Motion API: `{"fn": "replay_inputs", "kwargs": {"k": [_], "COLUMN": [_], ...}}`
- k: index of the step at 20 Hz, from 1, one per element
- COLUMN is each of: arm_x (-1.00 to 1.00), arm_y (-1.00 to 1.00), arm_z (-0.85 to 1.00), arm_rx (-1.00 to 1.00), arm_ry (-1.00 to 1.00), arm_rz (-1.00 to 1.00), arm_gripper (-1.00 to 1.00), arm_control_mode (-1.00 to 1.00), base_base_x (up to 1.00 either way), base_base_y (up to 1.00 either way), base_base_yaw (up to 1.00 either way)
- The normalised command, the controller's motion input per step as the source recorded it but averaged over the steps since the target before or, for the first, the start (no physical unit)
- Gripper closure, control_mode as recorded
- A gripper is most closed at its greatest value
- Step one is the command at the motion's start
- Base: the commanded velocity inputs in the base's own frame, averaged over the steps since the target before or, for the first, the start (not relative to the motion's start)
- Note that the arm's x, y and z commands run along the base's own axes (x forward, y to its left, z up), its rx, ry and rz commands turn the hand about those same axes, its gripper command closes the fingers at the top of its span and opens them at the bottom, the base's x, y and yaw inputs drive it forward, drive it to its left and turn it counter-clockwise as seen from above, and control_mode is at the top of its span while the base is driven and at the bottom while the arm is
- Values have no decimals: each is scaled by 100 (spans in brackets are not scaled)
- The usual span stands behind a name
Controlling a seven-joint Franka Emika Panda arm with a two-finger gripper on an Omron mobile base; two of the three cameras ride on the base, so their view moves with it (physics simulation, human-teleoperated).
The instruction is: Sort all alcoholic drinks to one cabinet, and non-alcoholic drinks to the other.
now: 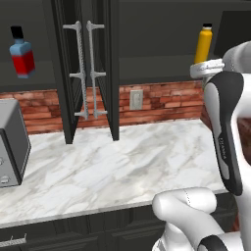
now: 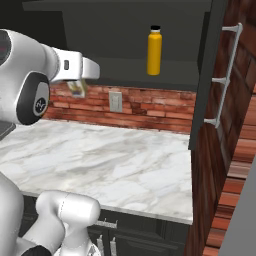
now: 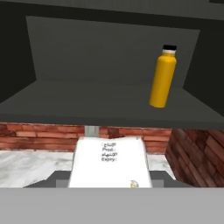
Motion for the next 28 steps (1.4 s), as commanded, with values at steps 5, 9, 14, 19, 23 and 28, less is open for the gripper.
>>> {"fn": "replay_inputs", "kwargs": {"k": [5, 9, 14, 19, 23, 28], "arm_x": [26, 27, 29, 31, 32, 31], "arm_y": [-2, -1, 0, 0, 0, 0], "arm_z": [0, 0, 0, 0, 0, -1], "arm_rx": [0, 0, 0, 0, 0, 0], "arm_ry": [0, 0, -1, 0, 0, 0], "arm_rz": [0, 0, 0, 0, 0, 0], "arm_gripper": [100, 100, 100, 100, 100, 100], "arm_control_mode": [-100, -100, -100, -100, -100, -100], "base_base_x": [0, 0, 0, 0, 0, 0], "base_base_y": [0, 0, 0, 0, 0, 0], "base_base_yaw": [0, 0, 0, 0, 0, 0]}}
